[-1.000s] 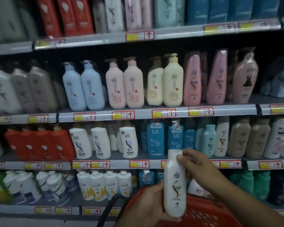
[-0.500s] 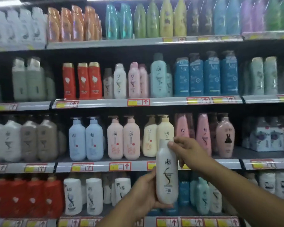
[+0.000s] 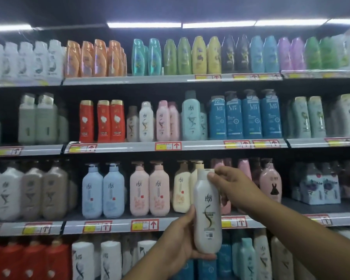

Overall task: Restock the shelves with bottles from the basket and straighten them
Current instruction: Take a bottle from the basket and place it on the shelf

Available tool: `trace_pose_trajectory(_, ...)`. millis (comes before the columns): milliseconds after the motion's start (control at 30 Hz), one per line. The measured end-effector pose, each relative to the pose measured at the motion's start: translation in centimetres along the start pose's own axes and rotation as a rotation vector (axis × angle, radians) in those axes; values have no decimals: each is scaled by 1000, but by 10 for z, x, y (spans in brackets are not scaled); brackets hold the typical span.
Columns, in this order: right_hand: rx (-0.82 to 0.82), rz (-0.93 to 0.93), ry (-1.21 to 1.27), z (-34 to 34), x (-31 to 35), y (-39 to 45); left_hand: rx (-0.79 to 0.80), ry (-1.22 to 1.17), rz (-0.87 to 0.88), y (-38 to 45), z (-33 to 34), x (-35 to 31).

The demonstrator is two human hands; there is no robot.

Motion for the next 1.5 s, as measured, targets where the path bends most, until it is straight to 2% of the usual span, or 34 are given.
trace_pose_trajectory(200,118,21,54,22,1,12,-43,-4,113,-14,-19,-21)
trace_pose_trajectory(333,192,36,116,49,1,29,-146,-7,198,-24,-49,-51)
trace_pose_trajectory(500,214,-37,123,76,16,83,-280,51,293,-33,-92,-103)
trace_pose_trajectory(600,206,-79,119,92,25,125,-373,90,381,-37,-113,-141)
trace_pose_trajectory(867,115,-222,72,122,58,250,-667,384,645,-43,-158,-270)
trace_pose_trajectory(967,66,-256,68,130,68,292,-750,524,727,-39,-169,-313)
trace_pose_trajectory(1067,18,-285,64,137,70,329,-782,564,792,-32,-181,-349)
trace_pose_trajectory(1233,4,-269,53,154,47,367,-802,667,796,-6,-207,-369)
trace_pose_trajectory(1500,0,-279,-74,177,2,387,-921,703,809,21,-240,-360)
Point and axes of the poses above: each hand's wrist, its own y-axis towards the middle knuckle, its own z-axis out of the palm, x = y × z, the point moved 7 cm from there along y, towards the middle knuckle, and after that the axes turned 13 degrees about -z, right-handed, at the moved point
